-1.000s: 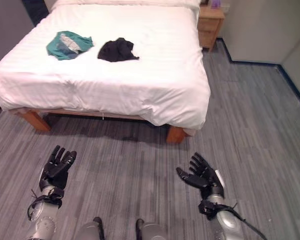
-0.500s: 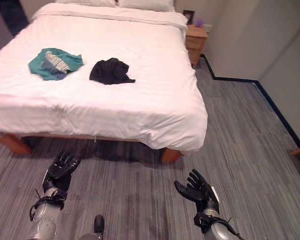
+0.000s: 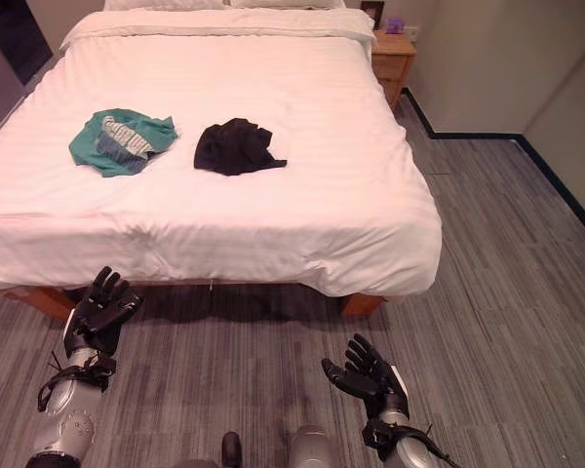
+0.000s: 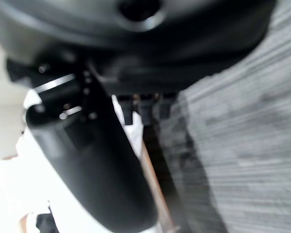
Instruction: Pick up bed clothes into laundry basket.
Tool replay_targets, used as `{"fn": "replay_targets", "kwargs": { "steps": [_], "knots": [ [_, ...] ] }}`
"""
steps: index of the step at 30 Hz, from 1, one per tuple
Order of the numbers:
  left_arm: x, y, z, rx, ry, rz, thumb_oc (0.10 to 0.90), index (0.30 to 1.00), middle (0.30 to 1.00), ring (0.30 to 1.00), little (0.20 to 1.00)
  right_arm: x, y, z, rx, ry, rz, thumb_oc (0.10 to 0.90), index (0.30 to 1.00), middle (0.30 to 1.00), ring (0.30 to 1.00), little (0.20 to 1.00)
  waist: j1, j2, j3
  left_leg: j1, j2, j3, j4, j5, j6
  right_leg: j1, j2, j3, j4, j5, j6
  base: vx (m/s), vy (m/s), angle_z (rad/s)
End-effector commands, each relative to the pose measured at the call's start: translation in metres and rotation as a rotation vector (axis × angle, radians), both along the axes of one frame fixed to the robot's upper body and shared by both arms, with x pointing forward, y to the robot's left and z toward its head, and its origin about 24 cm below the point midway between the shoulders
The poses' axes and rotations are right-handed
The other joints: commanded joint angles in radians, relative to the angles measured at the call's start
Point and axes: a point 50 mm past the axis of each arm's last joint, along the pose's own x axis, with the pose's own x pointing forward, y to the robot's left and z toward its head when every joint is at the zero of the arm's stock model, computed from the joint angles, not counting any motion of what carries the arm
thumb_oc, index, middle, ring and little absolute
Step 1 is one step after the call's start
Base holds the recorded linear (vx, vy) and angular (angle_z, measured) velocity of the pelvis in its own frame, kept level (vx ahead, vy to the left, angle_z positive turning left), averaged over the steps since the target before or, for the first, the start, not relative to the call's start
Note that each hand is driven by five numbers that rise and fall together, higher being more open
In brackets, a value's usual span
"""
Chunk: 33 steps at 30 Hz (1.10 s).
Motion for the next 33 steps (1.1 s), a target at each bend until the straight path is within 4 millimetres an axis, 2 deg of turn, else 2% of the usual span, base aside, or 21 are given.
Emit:
{"fn": "replay_targets", "kwargs": {
  "steps": [1, 2, 3, 4, 5, 7, 11, 13, 14, 15, 18, 21, 25, 26, 28, 29, 30, 31, 33],
  "knots": [
    [0.017, 0.006, 0.048, 0.116, -0.227, -0.031, 0.8, 0.9, 0.9, 0.9, 0.9, 0.027, -0.018, 0.041, -0.101, -0.227, -0.01, 0.8, 0.9, 0.9, 0.9, 0.9, -0.01, -0.019, -0.048, -0.006, 0.013, -0.006, 0.052, -0.019, -0.118, 0.16, 0.01, -0.024, -0.177, 0.092, 0.009, 0.06, -0.009, 0.07],
    [0.014, 0.006, 0.046, 0.116, -0.227, -0.028, 0.8, 0.9, 0.9, 0.9, 0.9, 0.03, -0.018, 0.043, -0.111, -0.232, -0.005, 0.8, 0.9, 0.9, 0.9, 0.9, 0.005, -0.023, -0.062, -0.006, 0.007, 0.004, 0.046, -0.019, -0.121, 0.193, -0.002, -0.031, -0.234, 0.102, 0.015, 0.06, -0.045, 0.17],
    [0.01, 0.004, 0.039, 0.093, -0.206, -0.025, 0.8, 0.9, 0.9, 0.9, 0.9, 0.035, -0.019, 0.046, -0.126, -0.243, 0.01, 0.8, 0.9, 0.9, 0.9, 0.9, 0.019, -0.025, -0.074, -0.01, 0.005, -0.002, 0.032, -0.012, -0.123, 0.226, 0.019, 0.01, -0.309, 0.114, 0.008, 0.06, -0.046, 0.11],
    [0.01, 0.004, 0.039, 0.093, -0.206, -0.025, 0.8, 0.9, 0.9, 0.9, 0.9, 0.035, -0.019, 0.046, -0.126, -0.243, 0.01, 0.8, 0.9, 0.9, 0.9, 0.9, 0.02, -0.024, -0.073, -0.008, 0.006, -0.002, 0.03, -0.011, -0.123, 0.228, 0.019, 0.011, -0.312, 0.116, 0.007, 0.07, -0.091, -0.05],
    [0.005, 0.005, 0.035, 0.078, -0.192, -0.012, 0.8, 0.9, 0.9, 0.9, 0.9, 0.04, -0.019, 0.055, -0.128, -0.284, 0.019, 0.8, 0.9, 0.9, 0.9, 0.9, 0.037, -0.022, -0.09, -0.01, 0.009, -0.01, 0.009, 0.002, -0.131, 0.263, 0.018, -0.01, -0.375, 0.129, 0.008, 0.07, -0.064, -0.15],
    [0.001, 0.004, 0.029, 0.058, -0.174, -0.012, 0.8, 0.9, 0.9, 0.9, 0.9, 0.038, -0.022, 0.057, -0.124, -0.29, 0.008, 0.8, 0.9, 0.9, 0.9, 0.9, 0.037, -0.022, -0.1, -0.009, 0.009, -0.017, -0.001, 0.004, -0.134, 0.282, 0.021, -0.014, -0.4, 0.132, 0.007, 0.07, -0.058, -0.08],
    [0.0, 0.001, 0.026, 0.05, -0.158, -0.021, 0.8, 0.9, 0.9, 0.9, 0.9, 0.037, -0.022, 0.058, -0.095, -0.3, -0.003, 0.8, 0.9, 0.9, 0.9, 0.9, 0.03, -0.023, -0.101, -0.007, 0.01, -0.023, -0.001, 0.005, -0.138, 0.294, 0.02, -0.02, -0.41, 0.138, 0.004, 0.02, -0.025, 0.13],
    [0.0, -0.004, 0.024, 0.034, -0.152, -0.035, 0.8, 0.9, 0.9, 0.9, 0.9, 0.03, -0.022, 0.052, -0.073, -0.277, -0.019, 0.8, 0.9, 0.9, 0.9, 0.9, 0.021, -0.025, -0.103, -0.006, 0.008, -0.024, -0.001, 0.0, -0.139, 0.301, 0.019, -0.013, -0.424, 0.14, 0.003, 0.0, -0.018, 0.01],
    [-0.001, -0.014, 0.015, 0.206, -0.023, -0.163, 0.8, 0.9, 0.9, 0.9, 0.9, 0.037, -0.029, 0.07, -0.173, -0.304, -0.022, 0.8, 0.9, 0.9, 0.9, 0.9, 0.089, -0.04, -0.078, -0.115, 0.065, -0.003, 0.135, -0.013, -0.172, 0.268, -0.056, -0.154, -0.317, 0.084, 0.006, 0.0, 0.0, 0.0],
    [-0.001, -0.013, 0.013, 0.219, -0.006, -0.151, 0.8, 0.9, 0.9, 0.9, 0.9, 0.035, -0.028, 0.064, -0.182, -0.274, -0.034, 0.8, 0.9, 0.9, 0.9, 0.9, 0.082, -0.03, -0.087, -0.091, 0.045, -0.051, 0.091, 0.0, -0.165, 0.269, -0.037, -0.152, -0.32, 0.082, 0.002, -0.01, -0.014, 0.09],
    [-0.002, -0.012, 0.014, 0.214, -0.005, -0.136, 0.8, 0.9, 0.9, 0.9, 0.9, 0.034, -0.02, 0.055, -0.063, -0.279, -0.082, 0.8, 0.9, 0.9, 0.9, 0.9, 0.078, -0.027, -0.094, -0.066, 0.052, -0.053, 0.046, 0.017, -0.168, 0.283, -0.027, -0.163, -0.334, 0.082, -0.001, -0.02, -0.009, 0.3],
    [-0.006, -0.008, 0.011, 0.231, 0.012, -0.136, 0.8, 0.9, 0.9, 0.9, 0.9, 0.034, -0.015, 0.054, -0.129, -0.246, 0.012, 0.8, 0.9, 0.9, 0.9, 0.9, 0.092, -0.028, -0.094, -0.048, 0.05, -0.07, 0.037, 0.02, -0.164, 0.289, -0.024, -0.167, -0.321, 0.077, -0.004, -0.01, -0.005, 0.07],
    [-0.012, -0.008, 0.006, 0.218, 0.035, -0.138, 0.8, 0.9, 0.9, 0.9, 0.9, 0.034, -0.013, 0.055, -0.125, -0.254, 0.025, 0.8, 0.9, 0.9, 0.9, 0.9, 0.093, -0.026, -0.084, -0.049, 0.058, -0.071, 0.046, 0.023, -0.163, 0.283, -0.018, -0.16, -0.294, 0.061, -0.014, -0.05, -0.028, 0.07],
    [-0.01, -0.009, 0.007, 0.213, 0.025, -0.142, 0.8, 0.9, 0.9, 0.9, 0.9, 0.034, -0.014, 0.058, -0.128, -0.267, 0.02, 0.8, 0.9, 0.9, 0.9, 0.9, 0.093, -0.035, -0.06, -0.092, 0.059, -0.068, 0.138, 0.013, -0.179, 0.282, -0.025, -0.168, -0.29, 0.054, -0.022, -0.11, -0.056, 0.06],
    [-0.01, -0.009, 0.007, 0.213, 0.025, -0.142, 0.8, 0.9, 0.9, 0.9, 0.9, 0.034, -0.014, 0.058, -0.128, -0.268, 0.019, 0.8, 0.9, 0.9, 0.9, 0.9, 0.091, -0.034, -0.061, -0.099, 0.059, -0.07, 0.147, 0.009, -0.179, 0.28, -0.025, -0.17, -0.289, 0.054, -0.022, -0.11, -0.055, 0.19],
    [-0.005, -0.012, 0.009, 0.183, 0.004, -0.14, 0.8, 0.9, 0.9, 0.9, 0.9, 0.032, -0.019, 0.057, -0.133, -0.259, 0.005, 0.8, 0.9, 0.9, 0.9, 0.9, 0.095, -0.044, -0.024, -0.191, 0.066, -0.071, 0.325, 0.033, -0.212, 0.289, -0.03, -0.181, -0.29, 0.05, -0.04, -0.14, -0.065, 0.32],
    [-0.003, -0.015, 0.01, 0.155, -0.01, -0.137, 0.8, 0.9, 0.9, 0.9, 0.9, 0.03, -0.023, 0.055, -0.141, -0.245, -0.005, 0.8, 0.9, 0.9, 0.9, 0.9, 0.103, -0.044, -0.008, -0.225, 0.065, -0.104, 0.375, 0.063, -0.227, 0.292, -0.029, -0.178, -0.283, 0.045, -0.045, -0.13, -0.04, 0.37],
    [-0.002, -0.016, 0.01, 0.138, -0.012, -0.128, 0.8, 0.9, 0.9, 0.9, 0.9, 0.031, -0.027, 0.054, -0.152, -0.236, -0.017, 0.8, 0.9, 0.9, 0.9, 0.9, 0.104, -0.045, -0.001, -0.239, 0.079, -0.12, 0.381, 0.078, -0.232, 0.293, -0.033, -0.173, -0.275, 0.041, -0.044, 0.01, 0.079, 0.27],
    [-0.001, -0.02, 0.011, 0.102, -0.021, -0.121, 0.8, 0.9, 0.9, 0.9, 0.9, 0.03, -0.033, 0.057, -0.13, -0.25, -0.075, 0.8, 0.9, 0.9, 0.9, 0.9, 0.094, -0.055, 0.001, -0.258, 0.176, -0.084, 0.337, 0.107, -0.23, 0.3, -0.065, -0.176, -0.264, 0.027, -0.032, 0.1, 0.144, 0.1]
  ]
}}
